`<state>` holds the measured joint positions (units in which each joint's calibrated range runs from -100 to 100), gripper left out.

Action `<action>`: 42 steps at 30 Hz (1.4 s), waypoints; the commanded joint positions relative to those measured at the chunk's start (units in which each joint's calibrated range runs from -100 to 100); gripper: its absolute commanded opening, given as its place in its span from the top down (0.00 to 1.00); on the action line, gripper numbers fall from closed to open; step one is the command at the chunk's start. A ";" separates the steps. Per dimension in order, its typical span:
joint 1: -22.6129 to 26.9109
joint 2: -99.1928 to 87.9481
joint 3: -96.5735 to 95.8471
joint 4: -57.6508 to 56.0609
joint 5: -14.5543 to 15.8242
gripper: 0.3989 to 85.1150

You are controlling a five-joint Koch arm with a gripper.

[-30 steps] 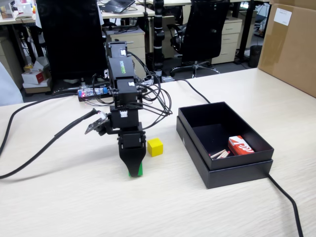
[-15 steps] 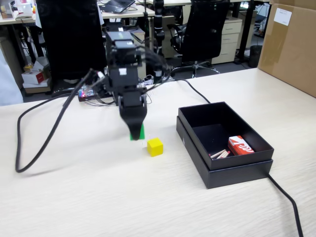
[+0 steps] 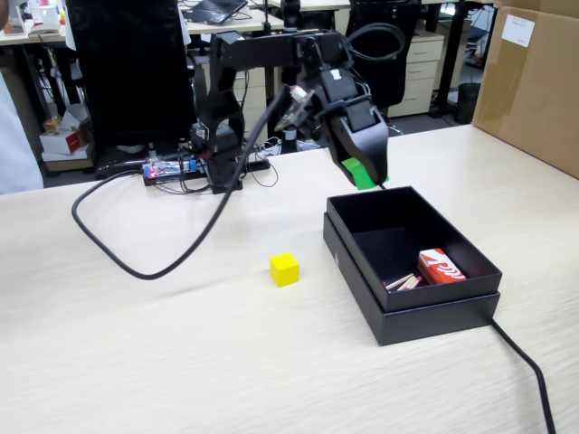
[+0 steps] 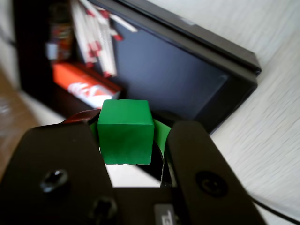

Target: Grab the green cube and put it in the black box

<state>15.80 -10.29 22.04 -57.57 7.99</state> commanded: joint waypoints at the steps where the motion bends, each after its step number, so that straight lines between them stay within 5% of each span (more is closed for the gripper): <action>1: 0.88 3.23 3.52 -0.10 0.24 0.99; 20: 0.63 16.77 -2.01 -0.10 0.98 0.99; 22: 0.63 17.58 -2.55 -0.10 0.98 0.89; 26: 0.59 18.04 -3.19 -0.01 1.22 0.86; 32: 0.68 15.86 -3.82 -0.10 1.71 0.62; 42: -0.29 -8.93 -1.46 -0.01 1.71 0.55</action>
<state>16.04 -8.35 17.30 -57.49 9.89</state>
